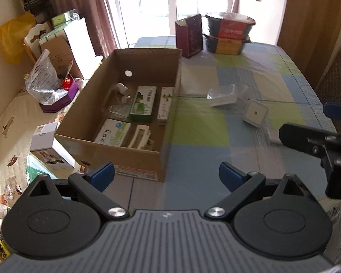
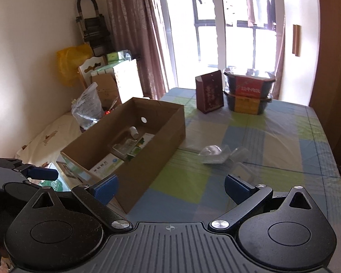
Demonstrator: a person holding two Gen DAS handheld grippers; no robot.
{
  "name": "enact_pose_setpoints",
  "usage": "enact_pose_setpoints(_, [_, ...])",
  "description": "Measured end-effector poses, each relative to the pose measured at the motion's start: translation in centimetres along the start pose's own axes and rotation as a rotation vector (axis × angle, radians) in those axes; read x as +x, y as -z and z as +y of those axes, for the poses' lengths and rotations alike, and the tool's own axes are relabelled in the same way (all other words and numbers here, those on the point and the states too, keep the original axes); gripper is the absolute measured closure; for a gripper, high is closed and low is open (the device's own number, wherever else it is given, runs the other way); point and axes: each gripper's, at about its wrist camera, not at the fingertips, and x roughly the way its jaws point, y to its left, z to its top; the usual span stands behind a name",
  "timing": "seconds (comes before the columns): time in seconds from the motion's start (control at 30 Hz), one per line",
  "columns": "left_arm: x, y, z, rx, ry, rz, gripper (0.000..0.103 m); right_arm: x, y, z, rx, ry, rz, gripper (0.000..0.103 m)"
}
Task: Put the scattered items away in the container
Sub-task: 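Withdraw both tools from the cardboard box toward the remaining items on the table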
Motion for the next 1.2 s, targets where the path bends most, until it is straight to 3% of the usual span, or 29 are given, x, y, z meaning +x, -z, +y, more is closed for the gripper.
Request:
enact_pose_setpoints(0.73, [5.2, 0.3, -6.2, 0.133, 0.094, 0.086, 0.006, 0.4, 4.8, -10.9, 0.188, 0.158, 0.096, 0.0])
enact_pose_setpoints(0.9, [7.6, 0.4, -7.3, 0.154, 0.118, 0.13, 0.006, 1.0, 6.7, -13.2, 0.162, 0.206, 0.156, 0.0])
enact_pose_setpoints(1.2, [12.1, -0.3, -9.7, 0.206, 0.162, 0.174, 0.006, 4.2, 9.6, -17.6, -0.008, 0.184, 0.281, 0.0])
